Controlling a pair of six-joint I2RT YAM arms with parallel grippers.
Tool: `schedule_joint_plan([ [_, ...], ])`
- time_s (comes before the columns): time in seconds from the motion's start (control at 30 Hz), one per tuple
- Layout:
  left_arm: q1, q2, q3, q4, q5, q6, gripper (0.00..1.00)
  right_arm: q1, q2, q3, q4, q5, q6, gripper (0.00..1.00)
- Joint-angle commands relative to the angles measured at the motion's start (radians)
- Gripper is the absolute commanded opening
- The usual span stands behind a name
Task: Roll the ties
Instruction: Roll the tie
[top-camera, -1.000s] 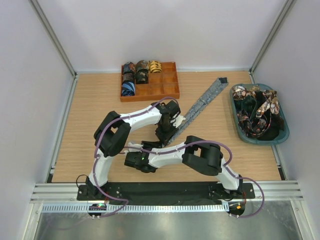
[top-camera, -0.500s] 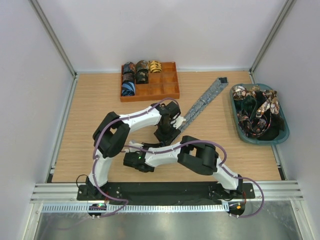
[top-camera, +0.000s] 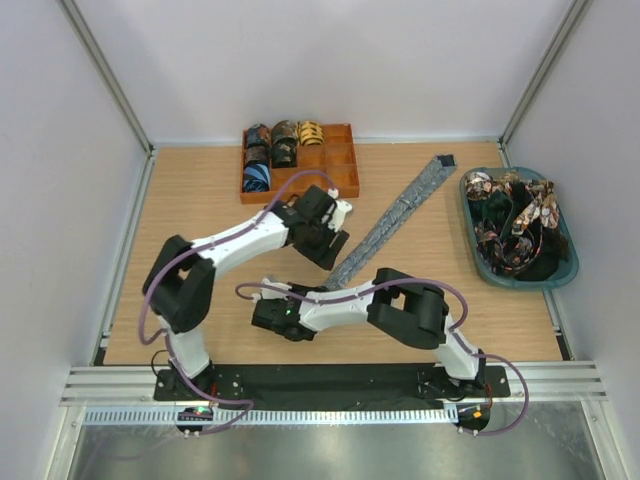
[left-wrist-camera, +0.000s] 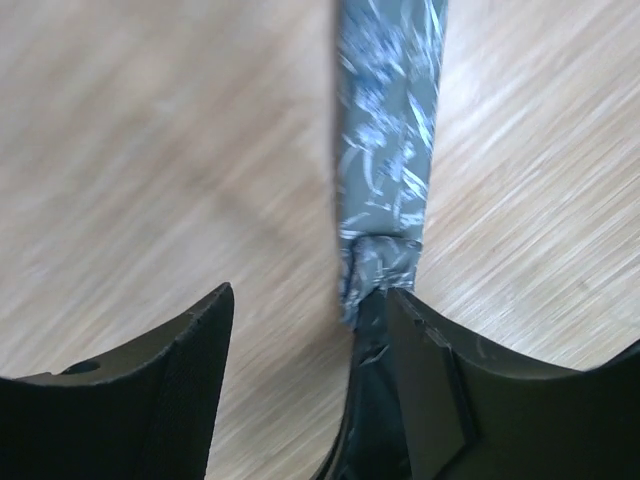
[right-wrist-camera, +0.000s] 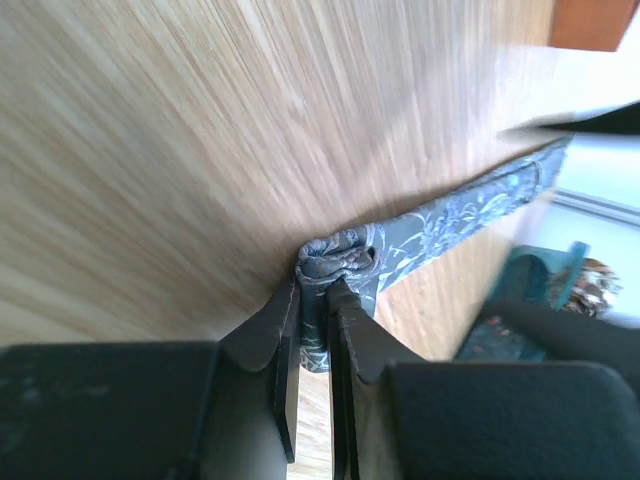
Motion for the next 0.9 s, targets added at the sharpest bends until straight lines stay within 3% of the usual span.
schedule_joint_plan([
  [0.0,0.049,-0.173,-0.066,0.202,-0.043,-0.083,0.64,-0.003,-0.094,-0.063,0.116,-0.124,0.036,0.01],
  [0.17,0.115,-0.340,-0.232,0.386,-0.109,-0.152,0.70,-0.024,-0.178,-0.138,0.224,-0.233,0.038,0.01],
  [0.3,0.144,-0.471,-0.359,0.501,-0.186,-0.209,0.78,-0.081,-0.267,-0.219,0.299,-0.414,0.036,0.01],
  [0.4,0.179,-0.566,-0.465,0.585,-0.248,-0.269,0.87,-0.118,-0.340,-0.276,0.356,-0.511,0.050,0.01],
  [0.47,0.198,-0.633,-0.538,0.633,-0.297,-0.327,1.00,-0.155,-0.385,-0.302,0.391,-0.592,0.061,0.01],
  [0.8,0.285,-0.796,-0.713,0.704,-0.485,-0.631,1.00,-0.314,-0.504,-0.448,0.529,-0.890,0.105,0.01],
  [0.87,0.289,-0.807,-0.739,0.717,-0.485,-0.636,1.00,-0.361,-0.515,-0.471,0.560,-0.990,0.118,0.01],
])
